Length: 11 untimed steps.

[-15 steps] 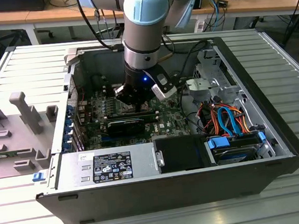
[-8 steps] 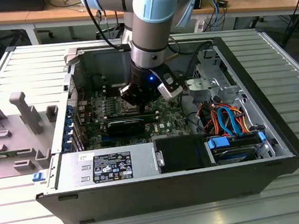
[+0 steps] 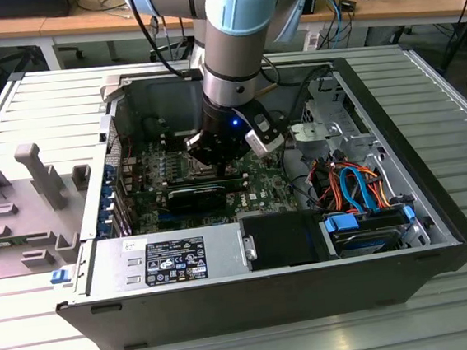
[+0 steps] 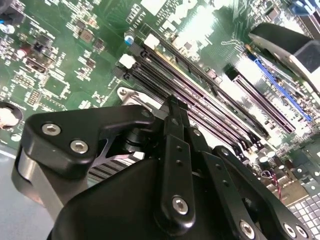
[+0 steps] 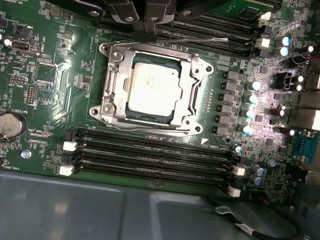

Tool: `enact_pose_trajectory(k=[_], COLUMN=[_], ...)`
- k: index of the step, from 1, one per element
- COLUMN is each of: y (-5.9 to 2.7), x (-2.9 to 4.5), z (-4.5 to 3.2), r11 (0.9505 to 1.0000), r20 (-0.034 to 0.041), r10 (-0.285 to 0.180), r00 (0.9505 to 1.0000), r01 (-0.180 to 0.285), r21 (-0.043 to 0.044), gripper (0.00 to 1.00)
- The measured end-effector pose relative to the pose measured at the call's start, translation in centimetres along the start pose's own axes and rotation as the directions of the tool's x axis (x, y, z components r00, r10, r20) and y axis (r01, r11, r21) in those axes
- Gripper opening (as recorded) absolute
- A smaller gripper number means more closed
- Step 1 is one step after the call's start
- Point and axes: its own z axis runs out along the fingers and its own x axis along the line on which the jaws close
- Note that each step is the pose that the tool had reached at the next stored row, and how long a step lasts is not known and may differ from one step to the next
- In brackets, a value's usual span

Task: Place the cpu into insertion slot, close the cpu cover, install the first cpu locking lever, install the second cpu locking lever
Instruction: 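Install the second cpu locking lever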

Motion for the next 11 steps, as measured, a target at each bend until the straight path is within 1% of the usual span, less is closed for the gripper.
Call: enact_pose_trajectory(k=[2,8,11], y=[0.06,0.29,0.37], x=[0.36,1.76,2.20], z=[0.05,0.39,0.51], r11=[1.0000,1.0000,1.0000], r20=[0.0006,0.0018,0.0020], r10=[0.000,0.000,0.000], r00=[1.0000,1.0000,1.0000], r01=[0.000,0.000,0.000], r21=[0.0001,0.0012,0.0016], gripper=[0.11,0.11,0.11])
